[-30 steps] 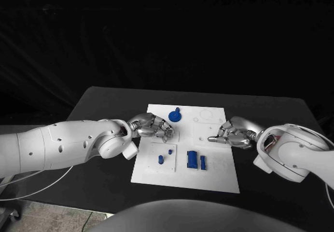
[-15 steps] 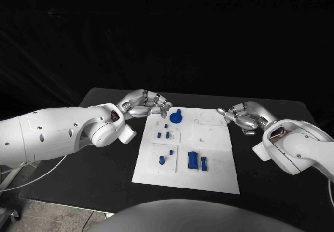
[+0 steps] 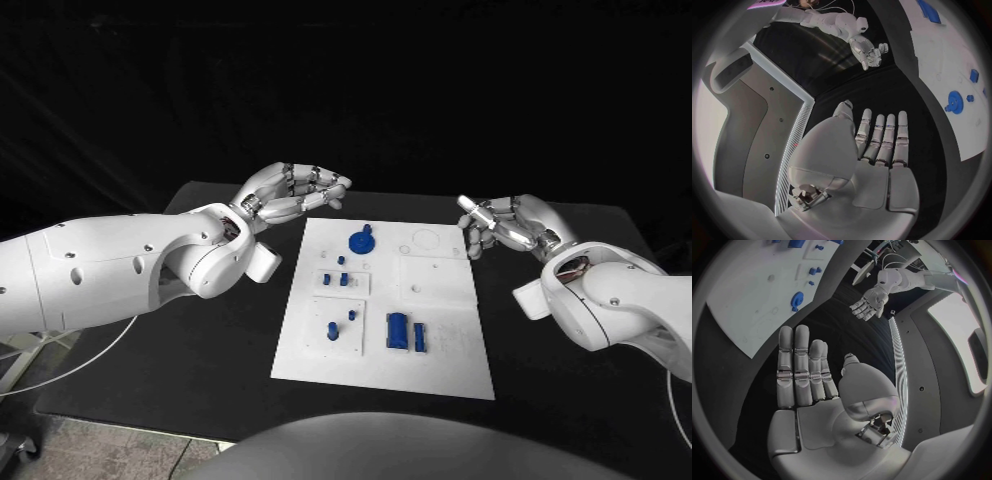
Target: Assemble the parts on the task board
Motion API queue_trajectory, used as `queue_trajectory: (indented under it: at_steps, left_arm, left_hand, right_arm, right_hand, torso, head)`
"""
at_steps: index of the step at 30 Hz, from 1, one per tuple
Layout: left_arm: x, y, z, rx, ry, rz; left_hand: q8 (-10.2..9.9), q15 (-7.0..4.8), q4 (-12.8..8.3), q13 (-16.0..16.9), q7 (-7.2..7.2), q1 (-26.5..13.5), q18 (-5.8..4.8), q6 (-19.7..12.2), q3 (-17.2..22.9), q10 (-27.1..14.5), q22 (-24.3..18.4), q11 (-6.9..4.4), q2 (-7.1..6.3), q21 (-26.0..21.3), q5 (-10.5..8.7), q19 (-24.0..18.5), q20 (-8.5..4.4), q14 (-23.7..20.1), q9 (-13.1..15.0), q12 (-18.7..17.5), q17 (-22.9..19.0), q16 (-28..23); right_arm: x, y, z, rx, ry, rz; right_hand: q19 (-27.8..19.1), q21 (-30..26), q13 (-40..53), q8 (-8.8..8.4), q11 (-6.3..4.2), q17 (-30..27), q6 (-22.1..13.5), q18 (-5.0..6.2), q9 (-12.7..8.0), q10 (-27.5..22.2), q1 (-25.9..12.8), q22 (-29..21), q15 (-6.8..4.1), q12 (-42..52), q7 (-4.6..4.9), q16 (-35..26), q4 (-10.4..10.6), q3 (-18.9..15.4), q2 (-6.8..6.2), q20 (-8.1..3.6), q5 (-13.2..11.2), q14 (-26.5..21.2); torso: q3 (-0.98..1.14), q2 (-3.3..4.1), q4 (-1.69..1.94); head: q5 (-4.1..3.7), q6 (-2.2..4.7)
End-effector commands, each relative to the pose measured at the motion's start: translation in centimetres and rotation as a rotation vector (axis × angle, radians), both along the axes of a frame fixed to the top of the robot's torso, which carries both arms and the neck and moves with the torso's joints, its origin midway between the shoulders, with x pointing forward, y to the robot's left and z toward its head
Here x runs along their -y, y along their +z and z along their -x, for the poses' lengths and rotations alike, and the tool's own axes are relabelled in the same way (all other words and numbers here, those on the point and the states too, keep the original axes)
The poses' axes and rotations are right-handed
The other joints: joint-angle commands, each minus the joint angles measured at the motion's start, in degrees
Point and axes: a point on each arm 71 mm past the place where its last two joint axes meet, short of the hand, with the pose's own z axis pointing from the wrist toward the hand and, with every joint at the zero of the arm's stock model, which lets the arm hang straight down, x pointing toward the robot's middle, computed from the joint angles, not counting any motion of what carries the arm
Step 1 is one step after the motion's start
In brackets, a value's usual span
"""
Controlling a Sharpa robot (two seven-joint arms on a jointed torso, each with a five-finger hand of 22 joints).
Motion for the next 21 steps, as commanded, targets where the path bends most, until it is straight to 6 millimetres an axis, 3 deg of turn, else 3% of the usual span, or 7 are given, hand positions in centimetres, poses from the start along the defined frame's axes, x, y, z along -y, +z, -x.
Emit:
queue_trajectory:
  at_steps: [1,5,6,8,9,11,21]
  left_arm:
    - [0.0,0.3,-0.4,0.024,0.041,0.055]
    - [0.1,0.2,-0.7,0.017,0.044,0.065]
    - [0.2,0.0,-0.5,0.004,0.02,0.023]
    - [0.3,-0.1,-0.5,0.004,0.026,0.025]
    - [0.4,-0.1,-0.6,0.003,0.032,0.027]
    - [0.5,-0.1,-0.7,0.002,0.05,0.034]
    - [2.7,-1.2,-1.6,-0.044,0.273,0.109]
  left_hand:
    - [-2.2,-0.56,0.0,-3.6,-0.13,-0.8,-1.08,-0.9,-1.5,-3.1,-4.2,-0.97,0.27,-0.5,-0.31,-6.6,0.52,-5.9,-1.4,-3.0,-4.5,-6.4]
    - [-3.8,-1.01,0.0,-5.8,-0.37,-0.4,-0.96,-0.7,-2.5,-4.4,-7.4,-1.49,0.71,-0.5,0.03,-9.4,1.6,-9.2,-2.2,-4.1,-7.4,-10.8]
    - [-7.6,-3.61,-5.0,-9.6,-3.04,-24.5,-2.81,-13.0,1.1,-9.5,-23.8,-4.13,-1.33,-4.0,-7.4,-14.8,-3.35,-12.6,-4.7,-14.1,-10.8,-16.8]
    - [-8.1,-3.92,-5.5,-9.6,-3.34,-26.8,-3.2,-14.1,1.3,-10.2,-25.8,-4.27,-1.29,-4.0,-8.0,-15.5,-3.78,-13.0,-5.0,-15.1,-10.8,-17.6]
    - [-8.5,-4.22,-5.9,-9.6,-3.6,-29.1,-3.53,-15.2,1.7,-10.7,-27.4,-4.56,-5.4,-4.0,-8.7,-16.0,-4.28,-13.3,-5.3,-16.1,-10.8,-18.2]
    - [-9.2,-4.66,-6.8,-9.6,-4.07,-33.2,-3.77,-17.3,2.3,-11.6,-30.2,-4.96,-5.4,-4.0,-9.93,-16.9,-5.17,-14.0,-5.7,-17.8,-10.8,-19.3]
    - [-11.9,-9.71,-10.0,-9.6,-9.62,-49.2,-4.99,-25.4,4.6,-15.3,-41.3,-10.04,-5.4,-4.0,-14.8,-20.5,-8.53,-16.4,-10.8,-24.5,-10.8,-23.5]
  right_arm:
    - [0.3,0.1,-0.1,0.012,-0.009,-0.116]
    - [0.6,-0.3,-0.1,-0.002,-0.004,-0.142]
    - [0.6,-0.4,-0.2,-0.006,-0.018,-0.067]
    - [0.6,-0.4,-0.2,-0.006,-0.02,-0.073]
    - [0.5,-0.4,-0.2,-0.005,-0.022,-0.079]
    - [0.4,-0.4,-0.3,-0.004,-0.028,-0.097]
    - [-1.1,-0.6,-1.4,0.008,-0.121,-0.312]
  right_hand:
    - [-3.9,-5.8,-6.9,-2.69,2.84,-4.7,-1.3,-0.65,-4.5,-4.3,0.7,-5.1,3.02,-8.4,2.31,-8.0,0.0,-1.4,0.21,2.48,0.1,-5.1]
    - [-6.4,-9.2,-14.9,-4.35,4.87,-10.2,-1.7,0.42,-10.9,-5.5,1.4,-12.4,5.36,-14.0,3.99,-13.7,0.0,-3.5,1.27,5.06,0.0,-7.0]
    - [-23.1,-13.1,-23.6,-9.5,2.09,-15.1,-17.2,-2.94,-22.3,-20.7,-16.4,-25.3,-0.65,-22.0,0.9,-16.7,-5.1,1.6,-2.52,1.35,-5.5,-25.4]
    - [-34.6,-13.1,-30.3,-13.07,-2.98,-19.0,-27.6,-4.8,-30.9,-31.0,-27.3,-35.1,-0.65,-27.8,-0.85,-19.1,-8.3,4.9,-4.06,-0.72,-9.1,-37.7]
    - [-39.8,-13.1,-33.3,-14.65,-2.98,-20.7,-32.2,-5.59,-34.6,-35.5,-32.9,-39.3,-0.65,-30.4,-5.73,-20.2,-9.8,6.3,-5.31,-1.8,-10.8,-43.2]
    - [-47.3,-13.1,-37.7,-16.94,-2.98,-23.3,-38.9,-9.74,-40.1,-42.1,-40.8,-45.6,-0.65,-34.3,-5.73,-25.2,-11.9,12.5,-10.94,-6.32,-13.1,-51.3]
    - [-62.9,-13.1,-46.9,-21.69,-2.98,-28.6,-53.1,-9.74,-51.6,-55.6,-57.1,-58.8,-0.65,-42.2,-5.73,-25.2,-16.7,12.5,-10.94,-6.32,-18.1,-68.1]
  torso:
    - [-0.07,0.11,0.11]
    - [-0.1,0.12,0.2]
    - [-0.07,0.07,0.03]
    - [-0.08,0.06,0.04]
    - [-0.1,0.05,0.05]
    - [-0.14,0.02,0.07]
    - [-0.68,-0.36,0.39]
  head:
    - [0.33,0.01]
    - [0.19,0.01]
    - [0.28,0.01]
    - [0.19,0.18]
    - [0.1,0.36]
    - [-0.17,0.88]
    - [-3.53,7.43]
